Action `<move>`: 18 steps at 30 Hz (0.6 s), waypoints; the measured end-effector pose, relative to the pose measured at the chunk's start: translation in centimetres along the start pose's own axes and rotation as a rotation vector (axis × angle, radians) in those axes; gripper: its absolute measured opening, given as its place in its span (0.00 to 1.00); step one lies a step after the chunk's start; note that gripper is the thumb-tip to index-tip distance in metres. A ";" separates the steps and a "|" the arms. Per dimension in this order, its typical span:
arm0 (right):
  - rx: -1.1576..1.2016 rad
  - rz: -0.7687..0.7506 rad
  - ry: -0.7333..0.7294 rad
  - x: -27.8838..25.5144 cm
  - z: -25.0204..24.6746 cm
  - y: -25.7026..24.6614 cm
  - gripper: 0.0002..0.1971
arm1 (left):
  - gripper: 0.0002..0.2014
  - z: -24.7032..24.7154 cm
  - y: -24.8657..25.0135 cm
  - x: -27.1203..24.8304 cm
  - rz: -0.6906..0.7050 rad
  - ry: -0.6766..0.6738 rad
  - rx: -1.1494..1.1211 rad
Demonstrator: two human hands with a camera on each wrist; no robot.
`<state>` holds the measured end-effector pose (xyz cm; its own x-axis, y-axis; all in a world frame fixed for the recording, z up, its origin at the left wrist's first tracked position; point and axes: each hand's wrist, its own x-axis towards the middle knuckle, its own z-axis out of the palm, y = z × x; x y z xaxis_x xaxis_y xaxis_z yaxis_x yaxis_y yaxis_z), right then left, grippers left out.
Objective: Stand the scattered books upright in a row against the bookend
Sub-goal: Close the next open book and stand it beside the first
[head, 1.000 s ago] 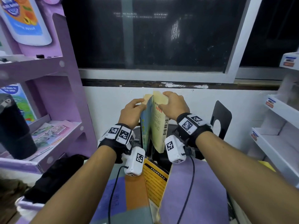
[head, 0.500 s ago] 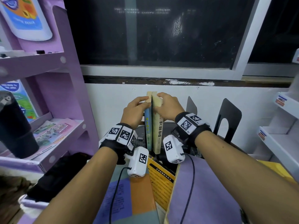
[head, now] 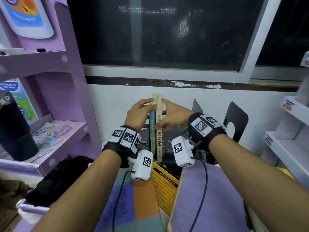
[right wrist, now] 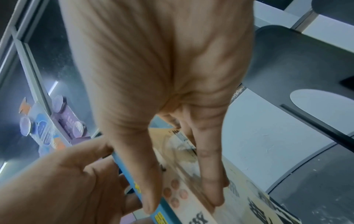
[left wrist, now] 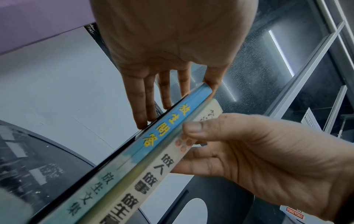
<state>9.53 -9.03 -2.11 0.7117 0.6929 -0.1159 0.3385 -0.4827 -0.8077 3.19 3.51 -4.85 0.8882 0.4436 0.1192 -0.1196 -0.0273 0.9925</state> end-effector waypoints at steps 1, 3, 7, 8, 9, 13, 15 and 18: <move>-0.004 0.003 0.014 -0.1 0.0 0.0 0.44 | 0.13 0.0 0.0 0.0 -0.003 -0.003 0.000; -0.016 0.005 0.051 -0.1 0.1 0.1 0.47 | 0.14 0.0 0.0 0.0 -0.002 -0.003 0.001; -0.015 0.021 0.076 0.0 0.2 0.3 0.47 | 0.14 0.0 -0.1 0.1 0.003 0.001 0.008; -0.011 0.027 0.083 0.1 0.3 0.3 0.46 | 0.14 0.0 -0.1 0.1 0.003 0.000 0.010; -0.005 0.031 0.089 0.2 0.4 0.2 0.46 | 0.14 0.0 0.0 0.1 0.003 -0.001 0.013; 0.044 0.041 0.107 0.7 1.1 0.1 0.46 | 0.14 -0.1 -0.1 0.2 -0.004 0.001 0.009; 0.078 0.038 0.112 0.8 1.4 0.1 0.47 | 0.14 -0.3 -0.2 0.2 -0.012 0.005 0.003; 0.121 0.034 0.114 0.7 1.6 0.2 0.46 | 0.14 -0.5 -0.1 0.2 -0.016 0.006 0.010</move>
<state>9.08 -7.74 -3.28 0.7889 0.6088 -0.0835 0.2417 -0.4324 -0.8687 3.19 4.04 -4.95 0.8872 0.4499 0.1028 -0.1006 -0.0290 0.9945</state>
